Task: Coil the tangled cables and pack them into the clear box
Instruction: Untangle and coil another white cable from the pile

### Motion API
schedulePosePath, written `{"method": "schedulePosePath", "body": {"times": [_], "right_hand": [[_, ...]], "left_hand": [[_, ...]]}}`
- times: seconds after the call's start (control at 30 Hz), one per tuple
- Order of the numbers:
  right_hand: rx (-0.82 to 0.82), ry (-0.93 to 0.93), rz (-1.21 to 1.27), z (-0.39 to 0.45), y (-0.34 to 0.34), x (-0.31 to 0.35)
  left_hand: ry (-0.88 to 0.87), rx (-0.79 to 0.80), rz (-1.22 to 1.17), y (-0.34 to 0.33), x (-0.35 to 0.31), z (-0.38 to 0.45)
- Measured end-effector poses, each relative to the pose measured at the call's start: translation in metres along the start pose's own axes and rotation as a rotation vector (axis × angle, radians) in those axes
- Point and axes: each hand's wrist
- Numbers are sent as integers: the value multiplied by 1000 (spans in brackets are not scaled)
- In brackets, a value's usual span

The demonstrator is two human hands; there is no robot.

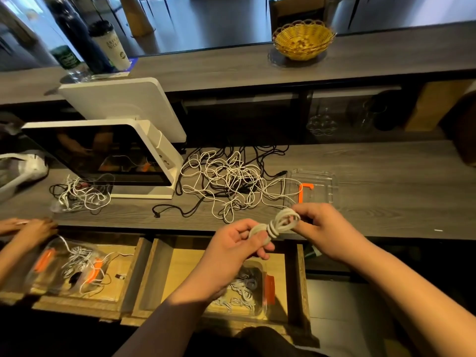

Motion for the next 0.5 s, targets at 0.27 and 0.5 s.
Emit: {"method": "schedulePosePath", "body": {"times": [0.27, 0.5], "right_hand": [[59, 8, 0, -6, -33, 12], [125, 106, -275, -13, -54, 26]], "left_hand": [[46, -237, -277, 5, 10, -5], [-63, -577, 100, 6, 24, -6]]}}
Point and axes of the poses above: each hand's wrist, its own z-axis towards the middle knuckle, its own y-axis out of the back of the hand, x = y × z, and after that the axes turned 6 degrees about -x, right-handed
